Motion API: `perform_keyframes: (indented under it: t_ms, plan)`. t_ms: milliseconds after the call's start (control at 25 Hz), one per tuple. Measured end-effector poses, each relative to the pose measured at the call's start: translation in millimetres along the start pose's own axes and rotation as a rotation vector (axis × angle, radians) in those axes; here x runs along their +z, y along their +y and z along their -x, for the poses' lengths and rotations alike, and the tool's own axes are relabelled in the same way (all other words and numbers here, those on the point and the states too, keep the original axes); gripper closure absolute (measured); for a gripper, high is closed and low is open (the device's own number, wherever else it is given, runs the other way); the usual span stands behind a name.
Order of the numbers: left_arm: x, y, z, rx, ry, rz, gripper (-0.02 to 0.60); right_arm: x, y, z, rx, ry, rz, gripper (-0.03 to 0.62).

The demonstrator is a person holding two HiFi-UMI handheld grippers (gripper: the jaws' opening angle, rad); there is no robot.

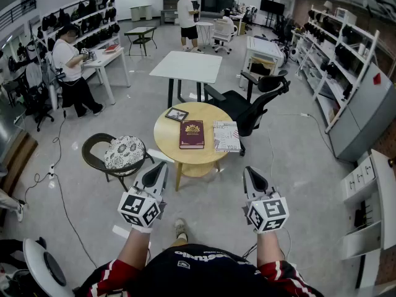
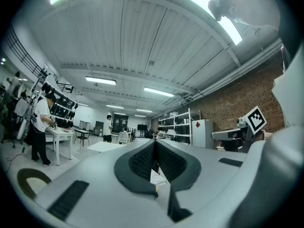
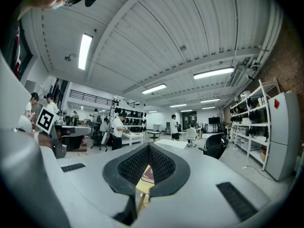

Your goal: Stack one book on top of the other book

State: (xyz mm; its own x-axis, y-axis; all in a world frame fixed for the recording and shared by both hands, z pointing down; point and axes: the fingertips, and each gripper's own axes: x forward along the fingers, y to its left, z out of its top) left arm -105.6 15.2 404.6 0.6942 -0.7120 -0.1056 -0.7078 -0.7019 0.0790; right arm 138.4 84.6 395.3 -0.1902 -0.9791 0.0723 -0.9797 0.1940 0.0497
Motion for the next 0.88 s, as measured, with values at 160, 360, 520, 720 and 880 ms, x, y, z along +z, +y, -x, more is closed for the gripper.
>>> perform_keyframes:
  t_ms: [160,360,520,720,880]
  plan:
    - [3,-6,-4,-0.007,0.003,-0.002,0.566,3,-3,2,0.001,0.003,0.005,0.568]
    - [2,-11,-7,-0.016,0.000,-0.005,0.566,4,-5,2,0.003,-0.003,0.013,0.568]
    - [3,-15,-6,-0.011,-0.008,0.000,0.566,5,-6,5,0.004,-0.010,0.029,0.568]
    - [-3,-19,-1,-0.007,0.001,0.009,0.566,5,-3,11,0.030,-0.024,0.021,0.568]
    - [-9,-20,1,-0.004,0.006,0.012,0.566,1,1,12,0.048,-0.027,0.022,0.568]
